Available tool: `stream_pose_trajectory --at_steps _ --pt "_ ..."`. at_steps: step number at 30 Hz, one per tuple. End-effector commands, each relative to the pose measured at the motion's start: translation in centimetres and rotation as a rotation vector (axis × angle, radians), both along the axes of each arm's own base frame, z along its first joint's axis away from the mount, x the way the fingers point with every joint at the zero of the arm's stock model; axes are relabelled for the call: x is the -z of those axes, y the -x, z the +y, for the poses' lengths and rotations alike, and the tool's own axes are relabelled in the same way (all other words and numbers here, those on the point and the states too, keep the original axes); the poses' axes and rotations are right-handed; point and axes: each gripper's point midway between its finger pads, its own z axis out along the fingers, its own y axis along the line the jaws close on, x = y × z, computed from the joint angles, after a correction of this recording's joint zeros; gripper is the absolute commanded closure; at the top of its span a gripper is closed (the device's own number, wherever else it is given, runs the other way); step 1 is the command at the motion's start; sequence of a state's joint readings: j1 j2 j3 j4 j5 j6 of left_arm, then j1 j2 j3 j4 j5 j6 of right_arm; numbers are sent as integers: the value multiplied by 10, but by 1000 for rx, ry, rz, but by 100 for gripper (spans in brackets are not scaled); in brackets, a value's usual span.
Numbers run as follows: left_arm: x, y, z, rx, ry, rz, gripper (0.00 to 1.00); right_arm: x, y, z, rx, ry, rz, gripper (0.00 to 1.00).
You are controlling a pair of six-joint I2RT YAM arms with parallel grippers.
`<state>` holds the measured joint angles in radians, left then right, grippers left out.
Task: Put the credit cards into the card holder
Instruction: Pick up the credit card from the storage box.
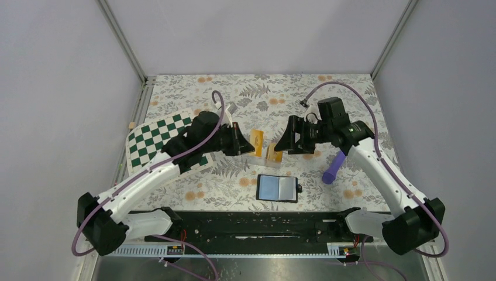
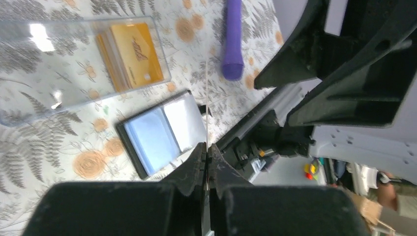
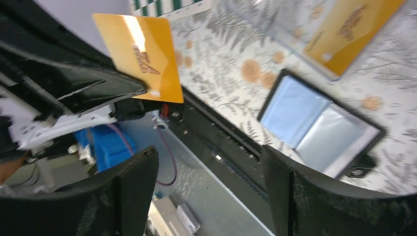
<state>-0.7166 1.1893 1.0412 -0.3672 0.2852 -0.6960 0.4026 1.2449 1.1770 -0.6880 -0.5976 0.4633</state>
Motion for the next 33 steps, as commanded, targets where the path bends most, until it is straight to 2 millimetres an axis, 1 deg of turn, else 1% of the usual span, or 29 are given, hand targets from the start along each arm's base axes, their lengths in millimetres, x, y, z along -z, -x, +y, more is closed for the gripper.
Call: stream_pose_trajectory --at_steps 1,3,4,5,7,9,10,12,14,16,21,24,25,26,27,28,29,30,31,32,33 --pt "-32 39 -9 138 231 23 100 -36 27 24 -133 -278 -11 20" --pt "-44 51 -10 172 323 24 100 -43 37 31 -183 -372 8 23" --pt "-44 57 -10 180 351 46 100 -44 41 33 -203 -410 18 25" --pt "-52 60 -11 197 405 34 100 -44 45 35 -215 -440 31 26" --pt "-59 67 -12 216 472 53 100 -48 47 38 -222 -509 37 28" --pt "-60 70 -13 222 499 71 100 -55 47 40 -228 -575 25 31" --pt "-61 71 -12 223 506 75 100 -53 48 41 -227 -595 41 34" --pt "-59 72 -12 225 506 78 100 -58 48 43 -228 -634 47 37" --pt "-58 72 -13 228 504 83 100 -65 49 45 -233 -672 51 41" --pt "-56 72 -13 228 502 92 100 -70 49 48 -249 -689 47 46" --pt "-53 72 -13 226 519 104 100 -73 53 57 -271 -696 61 59" --pt "-50 71 -13 213 520 108 100 -73 55 62 -283 -698 76 70" --pt "-49 71 -13 210 519 111 100 -73 55 63 -287 -698 80 76" --pt "-47 70 -13 206 518 113 100 -72 55 63 -286 -697 81 85" --pt "-46 70 -13 206 517 118 98 -71 54 63 -284 -696 82 92" --pt "-44 70 -13 203 516 123 92 -70 54 63 -283 -696 84 98" --pt "-42 69 -13 199 513 127 83 -70 54 63 -283 -693 86 100" --pt "-40 69 -13 195 509 131 70 -68 54 63 -281 -685 87 100" --pt "-37 68 -13 185 502 136 65 -64 52 63 -268 -667 95 100" --pt "-34 66 -12 171 495 140 58 -59 51 63 -260 -641 93 100" --pt "-28 65 -11 156 484 150 54 -54 50 62 -246 -612 89 100"
